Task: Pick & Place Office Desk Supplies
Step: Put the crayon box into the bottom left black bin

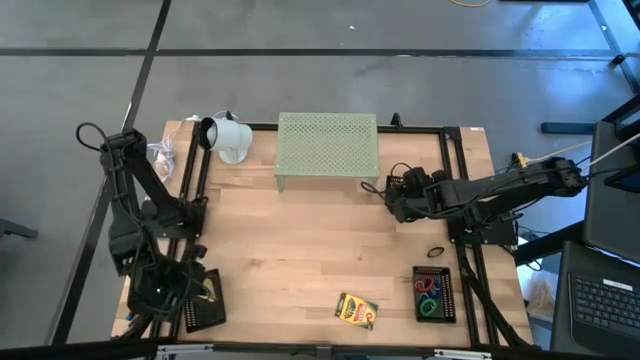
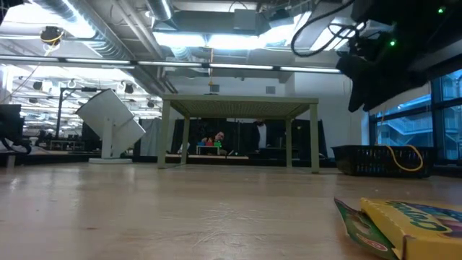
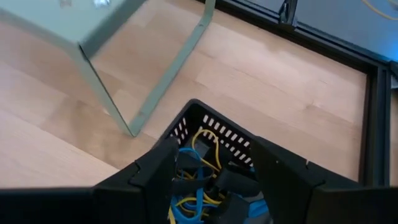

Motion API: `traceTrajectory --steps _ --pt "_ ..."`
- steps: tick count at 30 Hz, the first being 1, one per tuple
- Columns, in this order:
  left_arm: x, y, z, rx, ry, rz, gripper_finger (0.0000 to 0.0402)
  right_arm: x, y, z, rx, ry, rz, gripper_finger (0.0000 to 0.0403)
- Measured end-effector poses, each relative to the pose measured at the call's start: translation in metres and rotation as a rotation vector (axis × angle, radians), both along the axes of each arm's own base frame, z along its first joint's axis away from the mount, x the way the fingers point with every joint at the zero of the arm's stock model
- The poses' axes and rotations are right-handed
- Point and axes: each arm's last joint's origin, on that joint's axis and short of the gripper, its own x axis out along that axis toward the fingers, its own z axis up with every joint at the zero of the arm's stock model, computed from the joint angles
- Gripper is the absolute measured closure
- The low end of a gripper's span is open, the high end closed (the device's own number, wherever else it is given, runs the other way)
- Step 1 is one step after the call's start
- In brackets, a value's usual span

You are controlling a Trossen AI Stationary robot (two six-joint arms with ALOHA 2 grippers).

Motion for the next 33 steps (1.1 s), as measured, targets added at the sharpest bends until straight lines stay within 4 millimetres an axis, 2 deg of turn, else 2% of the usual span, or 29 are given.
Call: traceTrajectory --steps 6,17,23,33 --pt "-0.008 -0.004 -0.004 -0.029 -0.014 0.094 0.04 0.004 0.001 -0.006 0.01 0.048 0.018 0.0197" --pt "-0.017 0.001 -0.038 -0.008 0.058 0.227 0.0398 0.004 0.001 -0.006 0.016 0.056 0.027 0.0198" --pt "-0.017 0.002 -0.038 -0.032 0.066 0.282 0.0383 0.004 0.001 -0.006 0.012 0.066 0.038 0.0198" --pt "-0.016 0.002 -0.038 -0.022 0.063 0.274 0.0354 0.005 0.002 -0.007 0.039 0.062 0.044 0.0198"
